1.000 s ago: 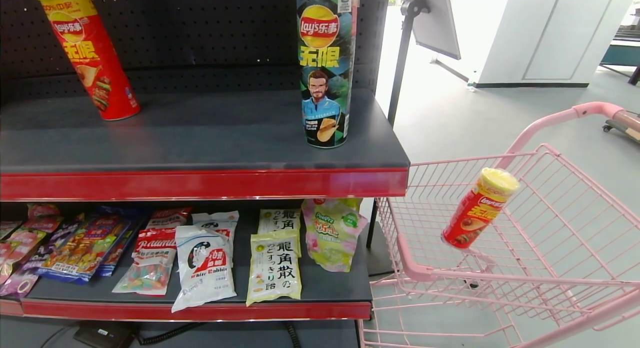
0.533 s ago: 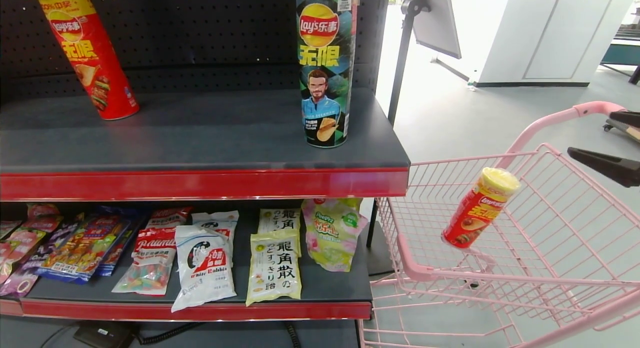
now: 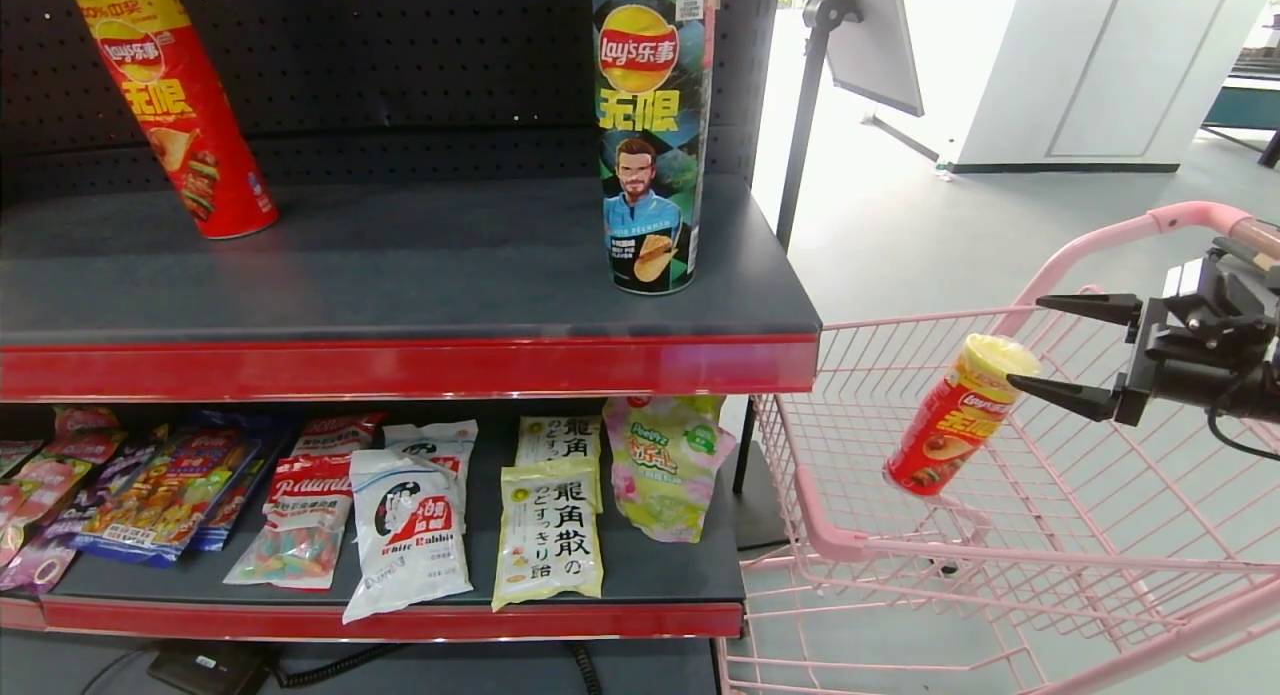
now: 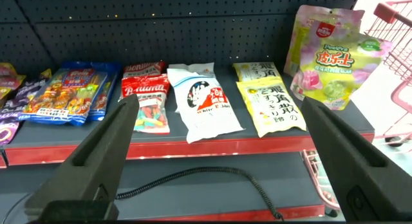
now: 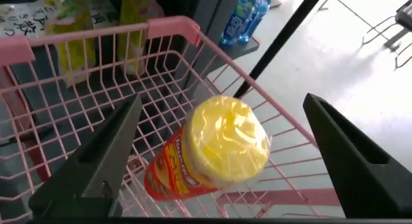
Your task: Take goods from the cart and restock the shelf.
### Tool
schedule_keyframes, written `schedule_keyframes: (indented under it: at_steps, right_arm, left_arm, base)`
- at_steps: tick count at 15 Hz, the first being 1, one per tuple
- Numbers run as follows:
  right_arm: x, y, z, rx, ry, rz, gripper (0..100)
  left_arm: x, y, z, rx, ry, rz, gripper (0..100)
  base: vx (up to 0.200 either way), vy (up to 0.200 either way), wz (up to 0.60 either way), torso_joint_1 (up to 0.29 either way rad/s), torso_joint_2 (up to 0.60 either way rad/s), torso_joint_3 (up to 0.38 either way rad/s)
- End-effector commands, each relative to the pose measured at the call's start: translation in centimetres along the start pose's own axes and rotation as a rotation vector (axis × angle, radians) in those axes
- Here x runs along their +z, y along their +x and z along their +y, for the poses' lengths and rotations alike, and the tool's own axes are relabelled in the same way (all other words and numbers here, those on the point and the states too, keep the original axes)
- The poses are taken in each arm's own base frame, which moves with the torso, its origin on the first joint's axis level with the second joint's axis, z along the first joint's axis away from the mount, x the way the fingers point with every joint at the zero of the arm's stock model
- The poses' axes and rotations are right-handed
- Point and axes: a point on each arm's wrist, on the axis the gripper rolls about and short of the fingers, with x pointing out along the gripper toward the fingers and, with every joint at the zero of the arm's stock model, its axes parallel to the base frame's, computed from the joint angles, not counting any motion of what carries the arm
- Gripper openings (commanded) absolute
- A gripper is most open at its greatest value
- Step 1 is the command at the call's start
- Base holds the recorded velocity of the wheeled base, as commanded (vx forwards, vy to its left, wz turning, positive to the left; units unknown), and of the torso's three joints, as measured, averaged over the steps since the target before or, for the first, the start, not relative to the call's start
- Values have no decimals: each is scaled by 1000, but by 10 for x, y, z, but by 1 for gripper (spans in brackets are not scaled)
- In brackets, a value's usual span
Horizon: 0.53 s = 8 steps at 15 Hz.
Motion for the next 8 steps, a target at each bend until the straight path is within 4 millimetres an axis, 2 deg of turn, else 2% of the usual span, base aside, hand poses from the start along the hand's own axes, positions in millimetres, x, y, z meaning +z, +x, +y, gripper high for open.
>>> schedule_keyframes:
  at_steps: [1, 8]
  right_arm:
    - [-33, 6, 1, 16, 73, 28, 100]
    - [-54, 17, 3, 43, 120, 38, 100]
  left_arm:
    - [0, 0, 0, 0, 0, 1, 100]
    - [0, 0, 0, 0, 0, 1, 100]
  base:
    - [0, 0, 0, 0, 0, 0]
    - [0, 0, 0, 0, 0, 0]
